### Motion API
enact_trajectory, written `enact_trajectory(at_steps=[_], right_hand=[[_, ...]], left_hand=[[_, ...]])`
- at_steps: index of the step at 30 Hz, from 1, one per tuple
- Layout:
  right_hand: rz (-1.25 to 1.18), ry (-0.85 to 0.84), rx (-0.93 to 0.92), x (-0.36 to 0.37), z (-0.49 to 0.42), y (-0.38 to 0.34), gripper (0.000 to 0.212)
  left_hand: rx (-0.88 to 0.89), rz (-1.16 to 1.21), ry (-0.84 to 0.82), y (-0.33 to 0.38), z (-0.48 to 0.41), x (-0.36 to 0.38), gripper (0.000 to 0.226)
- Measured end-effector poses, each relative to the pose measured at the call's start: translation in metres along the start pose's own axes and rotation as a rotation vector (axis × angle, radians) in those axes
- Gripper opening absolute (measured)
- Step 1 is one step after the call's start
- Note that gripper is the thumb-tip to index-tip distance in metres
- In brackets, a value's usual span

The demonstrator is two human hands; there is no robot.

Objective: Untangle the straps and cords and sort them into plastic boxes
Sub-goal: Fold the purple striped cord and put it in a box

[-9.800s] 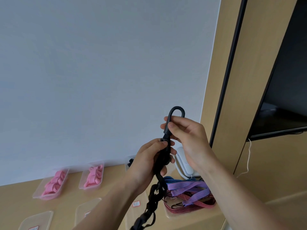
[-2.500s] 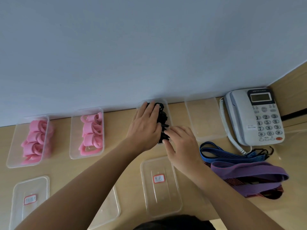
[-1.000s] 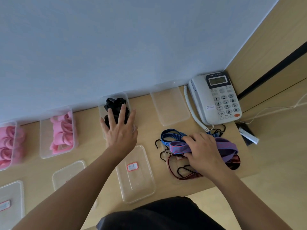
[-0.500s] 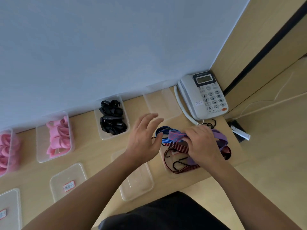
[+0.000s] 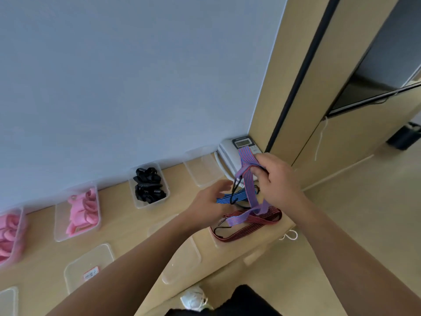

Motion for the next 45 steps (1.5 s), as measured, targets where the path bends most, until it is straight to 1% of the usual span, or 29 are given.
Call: enact_trajectory(at_steps=[2,3,6,10,12,14,17,18,20,21,23,25,27,28,29,30,31,32,33,34,35,36,37,38,39,40,43,44,45], right_hand=[[-0.035,0.03,0.022,-0.016,-0.006,-0.016,0.008],[-0.052,0.058,0.023,-0.024,-0.009,-0.026,0.012],[-0.134,0.156,0.012,-0.052,-0.018,-0.056,0.025],[-0.214,0.196,-0.005,-0.079,-0.03,-0.09,0.023],[-0.282,0.242,-0.022,-0.09,-0.034,-0.104,0.025],[-0.339,0.276,-0.041,-0.103,-0.037,-0.114,0.029],[-0.393,0.31,-0.049,-0.121,-0.035,-0.117,0.026],[-0.416,0.318,-0.046,-0.126,-0.032,-0.115,0.023],[-0.433,0.33,-0.039,-0.138,-0.023,-0.104,0.021],[-0.433,0.321,-0.03,-0.143,-0.017,-0.096,0.023],[-0.454,0.234,0.002,-0.152,-0.003,-0.075,0.029],[-0.462,0.088,0.0,-0.159,0.013,-0.051,0.035],[-0.443,-0.103,-0.021,-0.163,0.03,-0.033,0.037],[-0.44,-0.238,-0.04,-0.162,0.039,-0.027,0.035],[-0.445,-0.412,-0.055,-0.161,0.049,-0.022,0.028],[-0.412,-0.615,-0.072,-0.159,0.058,-0.018,0.019],[-0.328,-0.799,-0.087,-0.158,0.067,-0.014,0.015],[-0.2,-0.893,-0.099,-0.159,0.072,-0.007,0.026],[-0.085,-0.888,-0.089,-0.164,0.074,-0.003,0.039],[-0.04,-0.782,-0.063,-0.171,0.074,-0.003,0.046],[-0.095,-0.628,-0.046,-0.177,0.073,-0.007,0.048],[-0.265,-0.524,-0.033,-0.181,0.073,-0.011,0.047],[-0.51,-0.504,-0.014,-0.183,0.075,-0.017,0.044],[-0.761,-0.546,0.016,-0.181,0.078,-0.023,0.041],[-0.94,-0.593,0.054,-0.178,0.083,-0.029,0.039],[-1.061,-0.609,0.071,-0.175,0.089,-0.031,0.037],[-1.252,-0.539,0.079,-0.176,0.102,-0.027,0.022],[-1.296,-0.52,0.081,-0.179,0.104,-0.023,0.021],[-1.345,-0.505,0.083,-0.182,0.106,-0.02,0.022]], left_hand=[[0.025,0.063,0.02,0.008,0.012,-0.002,0.073],[0.035,0.058,0.038,0.011,0.017,-0.004,0.078],[0.058,-0.008,0.038,0.014,0.032,-0.006,0.084],[0.121,-0.153,0.044,0.018,0.041,0.004,0.082],[0.151,-0.155,0.048,0.026,0.047,0.013,0.084],[0.204,-0.164,0.035,0.036,0.052,0.023,0.071],[0.242,-0.243,0.013,0.047,0.06,0.037,0.023],[0.242,-0.256,0.011,0.048,0.064,0.04,0.012],[0.241,-0.211,-0.003,0.048,0.069,0.041,0.01],[0.232,-0.165,0.008,0.049,0.071,0.039,0.013],[0.174,-0.022,0.115,0.052,0.076,0.03,0.025],[0.139,0.114,0.269,0.061,0.083,0.017,0.033],[0.158,0.12,0.421,0.076,0.091,0.008,0.032],[0.18,0.117,0.48,0.085,0.097,0.007,0.029],[0.199,0.123,0.524,0.096,0.103,0.008,0.027],[0.21,0.128,0.56,0.106,0.109,0.011,0.028],[0.218,0.129,0.583,0.116,0.115,0.015,0.031],[0.224,0.126,0.588,0.126,0.121,0.021,0.034],[0.235,0.131,0.58,0.135,0.127,0.029,0.036],[0.251,0.138,0.565,0.145,0.134,0.036,0.038],[0.265,0.138,0.55,0.155,0.14,0.044,0.038],[0.276,0.125,0.54,0.166,0.146,0.053,0.034],[0.285,0.107,0.534,0.176,0.151,0.062,0.029],[0.293,0.079,0.534,0.185,0.154,0.071,0.024],[0.306,0.033,0.543,0.193,0.157,0.081,0.021],[0.324,-0.023,0.558,0.198,0.158,0.09,0.018],[0.378,-0.118,0.629,0.203,0.161,0.106,0.013],[0.379,-0.131,0.66,0.2,0.163,0.106,0.008],[0.365,-0.151,0.679,0.195,0.165,0.105,0.008]])
Point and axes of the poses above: each hand's wrist, its own z-axis away from the middle knuckle, its own x-axis out of the palm, y = z × x, the point moved 2 cm from there along -z, towards the middle knuckle, and after that the axes turned 7 degrees about -x, right-handed, at the moved point
